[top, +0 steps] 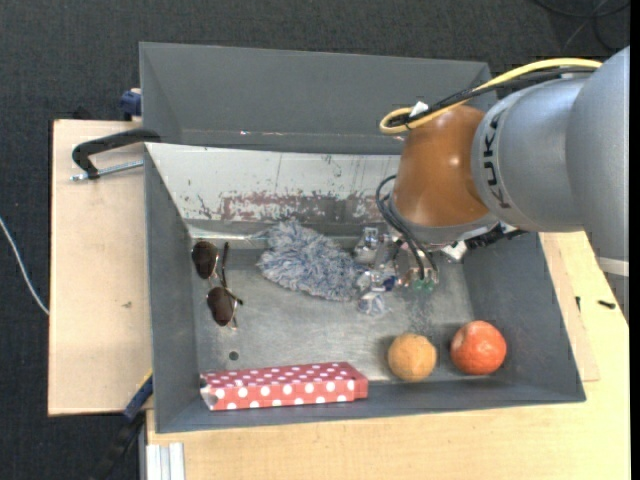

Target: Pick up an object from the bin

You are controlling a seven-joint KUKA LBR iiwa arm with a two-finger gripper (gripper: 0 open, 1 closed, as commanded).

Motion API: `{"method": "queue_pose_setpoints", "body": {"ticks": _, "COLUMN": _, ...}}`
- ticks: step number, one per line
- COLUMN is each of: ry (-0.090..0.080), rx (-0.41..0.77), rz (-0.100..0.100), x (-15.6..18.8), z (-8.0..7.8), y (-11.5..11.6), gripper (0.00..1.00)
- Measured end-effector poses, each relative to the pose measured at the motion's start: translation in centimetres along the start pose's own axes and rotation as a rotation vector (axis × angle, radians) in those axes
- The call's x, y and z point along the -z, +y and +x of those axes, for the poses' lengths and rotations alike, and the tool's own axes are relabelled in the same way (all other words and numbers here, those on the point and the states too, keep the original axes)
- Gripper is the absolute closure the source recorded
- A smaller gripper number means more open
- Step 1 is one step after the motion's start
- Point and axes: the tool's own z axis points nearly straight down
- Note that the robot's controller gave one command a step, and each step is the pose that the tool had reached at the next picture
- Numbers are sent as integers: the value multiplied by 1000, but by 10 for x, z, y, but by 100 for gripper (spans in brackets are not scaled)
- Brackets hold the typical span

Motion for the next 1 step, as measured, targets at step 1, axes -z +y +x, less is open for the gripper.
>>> {"method": "queue_pose_setpoints", "body": {"ticks": 1, "ry": 0, "rx": 0, "rz": 0, "x": 0, "z": 0, "y": 0, "gripper": 100}}
